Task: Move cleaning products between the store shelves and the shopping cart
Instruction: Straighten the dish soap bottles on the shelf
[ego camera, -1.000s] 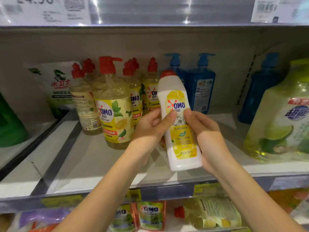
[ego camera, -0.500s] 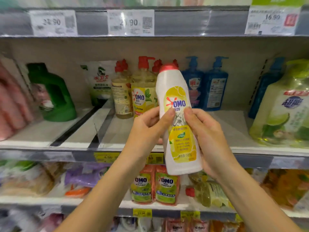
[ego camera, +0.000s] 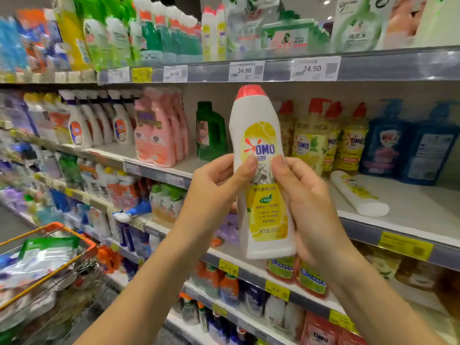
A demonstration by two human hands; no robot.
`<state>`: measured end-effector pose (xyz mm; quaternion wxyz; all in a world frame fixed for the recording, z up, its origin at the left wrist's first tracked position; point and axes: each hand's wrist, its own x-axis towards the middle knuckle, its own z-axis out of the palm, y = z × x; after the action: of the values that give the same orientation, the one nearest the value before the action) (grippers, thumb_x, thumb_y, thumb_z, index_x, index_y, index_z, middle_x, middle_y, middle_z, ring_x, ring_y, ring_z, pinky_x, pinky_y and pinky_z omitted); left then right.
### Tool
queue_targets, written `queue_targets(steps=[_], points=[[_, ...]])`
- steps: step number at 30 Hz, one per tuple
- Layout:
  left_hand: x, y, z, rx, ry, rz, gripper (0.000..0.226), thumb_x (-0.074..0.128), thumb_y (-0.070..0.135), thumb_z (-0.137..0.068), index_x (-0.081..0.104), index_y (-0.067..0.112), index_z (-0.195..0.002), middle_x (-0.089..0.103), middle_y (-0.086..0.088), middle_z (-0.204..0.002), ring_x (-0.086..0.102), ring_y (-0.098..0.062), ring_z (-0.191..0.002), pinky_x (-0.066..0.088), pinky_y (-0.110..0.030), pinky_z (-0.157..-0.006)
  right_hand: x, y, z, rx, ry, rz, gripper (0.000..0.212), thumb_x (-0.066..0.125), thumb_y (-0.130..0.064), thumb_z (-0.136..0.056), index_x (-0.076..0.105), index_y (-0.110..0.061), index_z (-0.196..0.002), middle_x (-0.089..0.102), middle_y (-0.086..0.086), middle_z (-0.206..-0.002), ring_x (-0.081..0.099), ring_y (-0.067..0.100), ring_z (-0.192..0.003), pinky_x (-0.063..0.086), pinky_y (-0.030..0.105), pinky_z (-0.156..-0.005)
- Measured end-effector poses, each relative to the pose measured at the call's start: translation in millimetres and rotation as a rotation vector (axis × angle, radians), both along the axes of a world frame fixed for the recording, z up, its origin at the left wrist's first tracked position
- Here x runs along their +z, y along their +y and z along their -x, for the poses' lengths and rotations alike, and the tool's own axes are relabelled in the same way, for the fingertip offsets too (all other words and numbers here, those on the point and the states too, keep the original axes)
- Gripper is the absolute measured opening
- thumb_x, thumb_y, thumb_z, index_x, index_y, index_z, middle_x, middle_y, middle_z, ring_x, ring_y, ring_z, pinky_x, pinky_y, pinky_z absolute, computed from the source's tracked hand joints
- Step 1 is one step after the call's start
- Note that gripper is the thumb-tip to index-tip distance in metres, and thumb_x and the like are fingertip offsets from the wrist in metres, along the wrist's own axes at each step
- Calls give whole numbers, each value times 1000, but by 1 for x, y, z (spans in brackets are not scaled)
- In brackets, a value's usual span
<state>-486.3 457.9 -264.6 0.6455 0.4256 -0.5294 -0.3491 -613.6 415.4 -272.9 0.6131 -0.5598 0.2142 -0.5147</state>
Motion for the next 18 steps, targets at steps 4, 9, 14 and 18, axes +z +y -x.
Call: queue_targets(steps=[4, 9, 14, 18], points=[[5, 29, -31, 83, 12, 45, 31, 57, 28, -91, 67, 8, -112, 74, -6, -100, 72, -18, -90, 56, -22, -66, 8, 18, -36, 79, -8, 25, 30, 57, -36, -87, 63, -13, -105, 74, 11, -99, 71, 29, -93, 57, 50, -83], [12, 49, -86, 169, 18, 93, 34, 58, 28, -89, 66, 8, -115, 74, -7, -104, 71, -21, -96, 59, -31, -76, 15, 27, -96, 179, -24, 63, 26, 55, -31, -93, 62, -11, -107, 74, 9, -98, 72, 25, -88, 59, 45, -77], [18, 52, -161, 215, 5, 124, 32, 58, 28, -89, 66, 9, -114, 74, -5, -104, 71, -20, -96, 59, -30, -78, 22, 27, -175, 225, -65, 83, 31, 57, -34, -86, 62, -9, -105, 73, 12, -98, 71, 24, -86, 59, 45, -77], [28, 38, -226, 192, -23, 143, 33, 58, 28, -89, 66, 9, -114, 74, -5, -104, 71, -18, -95, 58, -26, -75, 28, 16, -238, 188, -106, 104, 30, 60, -35, -84, 63, -11, -102, 73, 12, -96, 71, 23, -84, 57, 43, -76]])
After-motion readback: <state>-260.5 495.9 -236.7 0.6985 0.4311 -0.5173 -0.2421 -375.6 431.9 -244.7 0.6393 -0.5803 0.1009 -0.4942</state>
